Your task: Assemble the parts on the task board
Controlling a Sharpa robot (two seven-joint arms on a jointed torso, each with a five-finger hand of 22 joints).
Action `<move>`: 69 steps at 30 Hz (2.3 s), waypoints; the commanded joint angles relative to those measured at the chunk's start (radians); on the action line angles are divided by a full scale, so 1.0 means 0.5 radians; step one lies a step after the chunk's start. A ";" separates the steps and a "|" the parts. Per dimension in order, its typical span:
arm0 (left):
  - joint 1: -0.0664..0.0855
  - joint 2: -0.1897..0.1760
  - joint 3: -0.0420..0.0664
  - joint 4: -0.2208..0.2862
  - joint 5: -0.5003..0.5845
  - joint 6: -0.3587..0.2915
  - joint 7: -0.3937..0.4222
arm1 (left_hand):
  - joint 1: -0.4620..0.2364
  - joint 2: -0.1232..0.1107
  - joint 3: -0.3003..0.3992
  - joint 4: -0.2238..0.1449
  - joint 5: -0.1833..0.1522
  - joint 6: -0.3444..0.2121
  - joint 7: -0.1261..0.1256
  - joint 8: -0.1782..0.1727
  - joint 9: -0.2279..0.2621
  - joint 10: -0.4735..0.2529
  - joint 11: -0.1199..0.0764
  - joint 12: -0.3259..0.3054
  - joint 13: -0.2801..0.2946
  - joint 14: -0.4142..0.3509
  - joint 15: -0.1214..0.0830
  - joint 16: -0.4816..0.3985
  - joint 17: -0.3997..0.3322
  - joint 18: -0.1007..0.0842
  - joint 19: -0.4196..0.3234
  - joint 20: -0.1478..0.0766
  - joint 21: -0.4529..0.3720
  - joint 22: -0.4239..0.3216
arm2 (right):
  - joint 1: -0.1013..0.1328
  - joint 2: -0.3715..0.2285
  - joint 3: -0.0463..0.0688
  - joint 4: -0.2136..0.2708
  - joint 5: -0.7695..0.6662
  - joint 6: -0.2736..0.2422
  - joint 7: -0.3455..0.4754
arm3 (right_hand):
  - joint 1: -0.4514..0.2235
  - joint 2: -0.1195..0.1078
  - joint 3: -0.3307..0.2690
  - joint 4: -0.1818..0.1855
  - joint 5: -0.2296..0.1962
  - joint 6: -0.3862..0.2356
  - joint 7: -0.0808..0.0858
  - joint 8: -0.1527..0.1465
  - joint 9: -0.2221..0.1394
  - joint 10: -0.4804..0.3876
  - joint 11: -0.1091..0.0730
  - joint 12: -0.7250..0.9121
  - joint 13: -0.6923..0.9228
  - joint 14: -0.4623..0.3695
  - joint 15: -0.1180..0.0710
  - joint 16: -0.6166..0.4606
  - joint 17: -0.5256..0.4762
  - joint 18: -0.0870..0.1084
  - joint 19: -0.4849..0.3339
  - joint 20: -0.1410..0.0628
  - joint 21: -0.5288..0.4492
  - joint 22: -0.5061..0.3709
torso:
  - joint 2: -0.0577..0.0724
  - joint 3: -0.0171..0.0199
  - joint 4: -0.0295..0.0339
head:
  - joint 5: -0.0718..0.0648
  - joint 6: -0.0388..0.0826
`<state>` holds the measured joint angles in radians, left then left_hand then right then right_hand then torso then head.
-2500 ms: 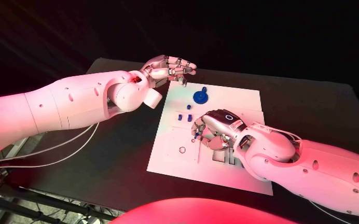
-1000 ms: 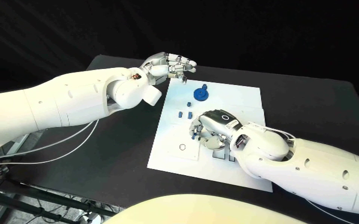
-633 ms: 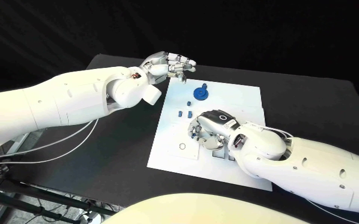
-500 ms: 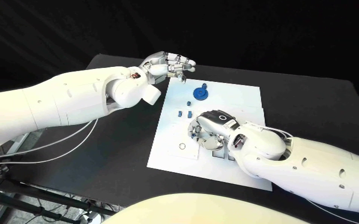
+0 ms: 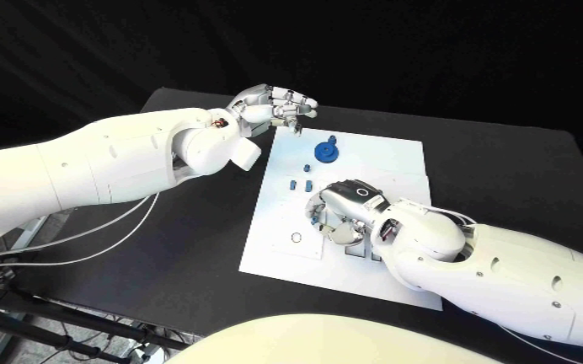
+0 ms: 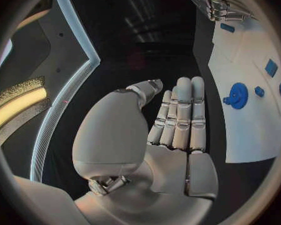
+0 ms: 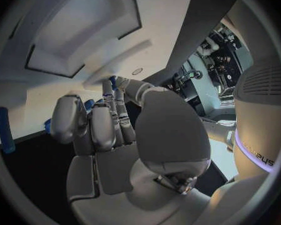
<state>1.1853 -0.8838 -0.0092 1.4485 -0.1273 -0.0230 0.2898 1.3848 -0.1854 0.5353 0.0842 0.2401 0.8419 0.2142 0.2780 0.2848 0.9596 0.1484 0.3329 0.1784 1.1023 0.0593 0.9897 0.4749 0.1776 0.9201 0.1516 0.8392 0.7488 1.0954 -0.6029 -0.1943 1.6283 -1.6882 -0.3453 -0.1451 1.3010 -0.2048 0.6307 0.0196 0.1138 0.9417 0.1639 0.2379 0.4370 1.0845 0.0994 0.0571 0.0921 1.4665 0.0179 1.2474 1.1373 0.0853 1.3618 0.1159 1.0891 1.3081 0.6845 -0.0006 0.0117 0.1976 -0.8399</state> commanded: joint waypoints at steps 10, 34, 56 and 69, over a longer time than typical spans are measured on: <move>0.002 0.000 0.001 -0.001 -0.008 0.017 0.018 | -0.006 0.001 -0.009 -0.001 -0.001 -0.015 0.013 0.010 -0.002 -0.018 -0.002 0.011 0.003 -0.010 0.010 -0.011 -0.003 0.014 -0.004 0.011 -0.011 -0.003 | 0.026 -0.128 0.000 0.132 0.004 -0.121 -0.050 | 0.042 -0.046 -0.112 0.011 -0.086 -0.099 -0.017 -0.062 -0.015 -0.212 0.044 0.089 -0.009 -0.095 0.036 -0.127 -0.225 0.058 -0.130 0.040 -0.284 0.143 | -0.001 0.0010 -0.002 | -0.033 0.021; 0.001 -0.009 0.001 -0.003 -0.008 0.031 0.021 | -0.002 0.004 -0.009 -0.003 -0.001 -0.015 0.012 0.013 -0.002 -0.019 -0.003 0.014 0.004 -0.010 0.009 -0.011 -0.003 0.014 -0.002 0.011 -0.013 -0.005 | 0.279 -0.558 0.030 0.172 0.318 0.176 -0.159 | 0.095 -0.052 -0.366 0.124 -0.091 -0.139 -0.035 -0.117 -0.042 -0.305 0.033 0.311 -0.019 -0.033 0.025 0.008 -0.188 0.026 -0.008 0.029 -0.126 0.203 | 0.002 -0.0002 0.001 | -0.205 0.076; 0.001 -0.012 0.001 -0.002 -0.008 0.055 0.011 | 0.006 0.005 -0.011 -0.008 -0.001 -0.017 0.011 0.019 -0.001 -0.021 -0.003 0.022 0.006 -0.010 0.008 -0.011 -0.004 0.014 0.002 0.010 -0.017 -0.009 | 0.259 -0.451 0.023 0.055 0.257 0.266 -0.151 | 0.201 -0.014 -0.345 0.266 -0.060 -0.052 -0.036 -0.124 -0.076 -0.074 -0.022 0.432 -0.045 0.026 -0.024 0.134 -0.079 -0.019 0.129 -0.010 0.114 0.290 | 0.001 0.0009 0.002 | -0.227 0.075; 0.001 -0.013 0.001 -0.009 0.001 0.069 -0.001 | 0.006 0.005 -0.011 -0.008 -0.001 -0.017 0.011 0.019 -0.001 -0.021 -0.003 0.022 0.006 -0.010 0.008 -0.011 -0.004 0.014 0.002 0.010 -0.017 -0.009 | 0.242 -0.422 0.022 0.053 0.256 0.256 -0.149 | 0.157 -0.006 -0.186 0.297 -0.074 0.053 -0.046 -0.092 -0.061 0.092 -0.040 0.360 -0.044 0.038 -0.037 0.172 -0.040 -0.032 0.160 -0.026 0.189 0.324 | 0.000 0.0014 0.001 | -0.232 0.070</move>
<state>1.1852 -0.8913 -0.0096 1.4430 -0.1299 -0.0102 0.2875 1.3848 -0.1854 0.5325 0.0814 0.2401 0.8419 0.2141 0.2828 0.2849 0.9560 0.1448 0.3406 0.1805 1.1023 0.0593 0.9898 0.4743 0.1777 0.9201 0.1516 0.8347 0.7460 1.2200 -0.8162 -0.1816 1.6529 -1.5487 -0.2314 -0.2216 1.3887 -0.2123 0.5327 0.1685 0.0811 0.9646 0.1405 0.1886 0.4062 1.1263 0.0803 0.2417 0.0677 1.4655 0.0043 1.3289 1.1167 0.0765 1.4363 0.1020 1.1790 1.3081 0.6849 0.0001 0.0121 0.0847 -0.8061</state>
